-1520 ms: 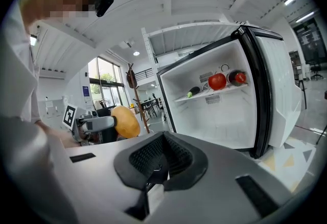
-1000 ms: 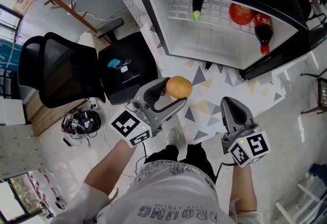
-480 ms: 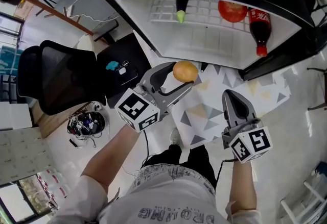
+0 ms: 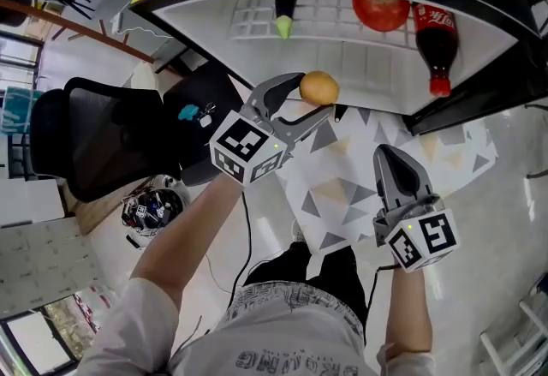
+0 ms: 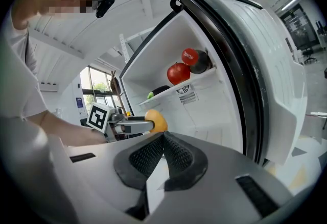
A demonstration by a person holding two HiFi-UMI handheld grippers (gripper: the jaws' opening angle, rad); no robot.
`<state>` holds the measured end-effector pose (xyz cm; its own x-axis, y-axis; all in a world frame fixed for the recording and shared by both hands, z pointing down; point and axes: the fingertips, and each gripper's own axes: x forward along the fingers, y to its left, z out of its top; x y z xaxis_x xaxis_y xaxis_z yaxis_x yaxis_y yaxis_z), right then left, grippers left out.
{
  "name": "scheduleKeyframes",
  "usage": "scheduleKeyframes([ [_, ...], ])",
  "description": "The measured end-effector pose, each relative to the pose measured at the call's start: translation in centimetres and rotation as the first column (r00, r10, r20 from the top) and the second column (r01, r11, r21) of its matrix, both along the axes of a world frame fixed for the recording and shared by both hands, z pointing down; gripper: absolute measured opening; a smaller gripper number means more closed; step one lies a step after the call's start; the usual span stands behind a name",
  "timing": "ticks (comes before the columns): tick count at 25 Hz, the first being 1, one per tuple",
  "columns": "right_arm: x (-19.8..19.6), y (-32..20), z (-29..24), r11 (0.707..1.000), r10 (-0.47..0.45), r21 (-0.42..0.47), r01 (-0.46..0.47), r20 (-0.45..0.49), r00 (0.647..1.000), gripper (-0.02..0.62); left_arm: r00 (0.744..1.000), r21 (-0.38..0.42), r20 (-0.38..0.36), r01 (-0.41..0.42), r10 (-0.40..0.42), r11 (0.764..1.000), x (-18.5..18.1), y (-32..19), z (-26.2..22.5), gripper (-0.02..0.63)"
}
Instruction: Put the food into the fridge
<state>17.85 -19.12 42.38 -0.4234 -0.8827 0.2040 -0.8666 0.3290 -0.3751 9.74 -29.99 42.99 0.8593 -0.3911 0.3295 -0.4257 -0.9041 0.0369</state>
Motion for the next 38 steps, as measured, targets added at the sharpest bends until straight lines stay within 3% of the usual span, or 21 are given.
scheduleKeyframes([
  [8, 0.7, -1.5, 0.7, 1.0, 0.016, 0.024, -0.016, 0.007, 1.0, 0.002, 0.993, 0.054, 0.106, -0.051, 0.045, 0.997, 2.7, -2.5, 3.2, 0.301],
  [17, 0.8, -2.3, 1.9, 0.999, 0.023, 0.032, -0.023, 0.012, 1.0, 0.002, 0.967, 0.123, 0.24, -0.117, 0.085, 0.985, 4.6, -6.0, 6.5, 0.301],
  [22, 1.4, -2.1, 2.6, 0.999, 0.035, 0.027, -0.036, 0.009, 0.999, 0.002, 0.927, 0.183, 0.359, -0.18, 0.104, 0.967, 5.6, -7.5, 8.3, 0.301],
  [30, 1.9, -2.0, 3.7, 0.998, 0.05, 0.027, -0.051, 0.013, 0.999, 0.002, 0.851, 0.271, 0.512, -0.29, 0.117, 0.918, 7.1, -8.1, 10.4, 0.301],
  [38, 2.3, -1.4, 4.8, 0.998, 0.057, 0.01, -0.057, 0.005, 0.998, 0.002, 0.815, 0.29, 0.573, -0.299, 0.086, 0.909, 7.8, -9.7, 11.7, 0.301],
])
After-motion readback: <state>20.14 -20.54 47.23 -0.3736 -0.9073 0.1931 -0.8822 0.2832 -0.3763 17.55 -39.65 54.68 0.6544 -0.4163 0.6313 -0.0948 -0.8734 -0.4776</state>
